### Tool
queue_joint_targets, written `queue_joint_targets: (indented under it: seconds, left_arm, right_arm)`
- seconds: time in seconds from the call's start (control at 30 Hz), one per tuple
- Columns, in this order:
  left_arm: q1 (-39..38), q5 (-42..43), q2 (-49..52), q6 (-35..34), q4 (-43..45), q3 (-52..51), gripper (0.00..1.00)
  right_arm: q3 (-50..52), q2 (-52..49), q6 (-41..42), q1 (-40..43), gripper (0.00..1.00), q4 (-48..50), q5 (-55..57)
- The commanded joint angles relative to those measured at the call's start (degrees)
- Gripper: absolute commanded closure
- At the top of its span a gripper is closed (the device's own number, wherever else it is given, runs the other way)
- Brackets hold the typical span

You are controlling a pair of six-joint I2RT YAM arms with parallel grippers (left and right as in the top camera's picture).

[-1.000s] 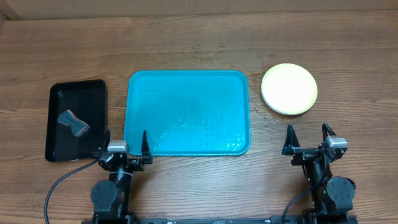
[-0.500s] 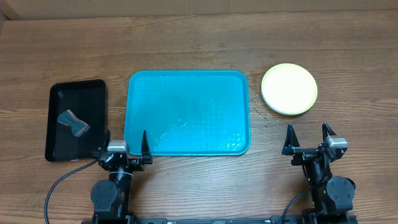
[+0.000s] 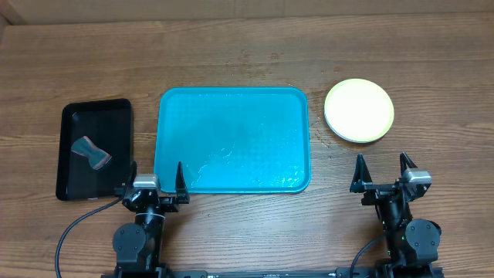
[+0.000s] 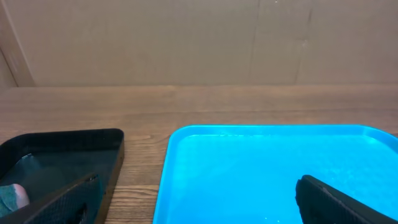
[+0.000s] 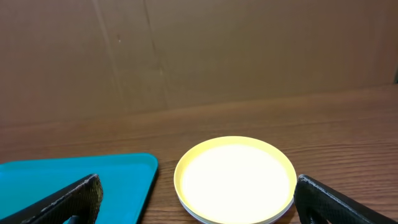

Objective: Clean dirty plates on tray and stack at the side

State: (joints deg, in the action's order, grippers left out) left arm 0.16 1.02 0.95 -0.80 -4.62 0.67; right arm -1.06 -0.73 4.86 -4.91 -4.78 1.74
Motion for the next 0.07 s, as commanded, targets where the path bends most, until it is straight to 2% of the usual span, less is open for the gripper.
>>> queue_joint_targets:
  seconds: [0.0,0.03]
  left_arm:
    - [-0.2,-0.3,-0.7,1.7,0.2,-0.4,0.01]
    - [-0.2,-0.3,-0.7,1.7,0.2,-0.4,0.00]
  right_arm:
    - [0.6,0.6,-0.2,-0.2,0.00,0.2,0.3]
    - [0.6,0.6,-0.2,-0.2,0.00,0.2,0.3]
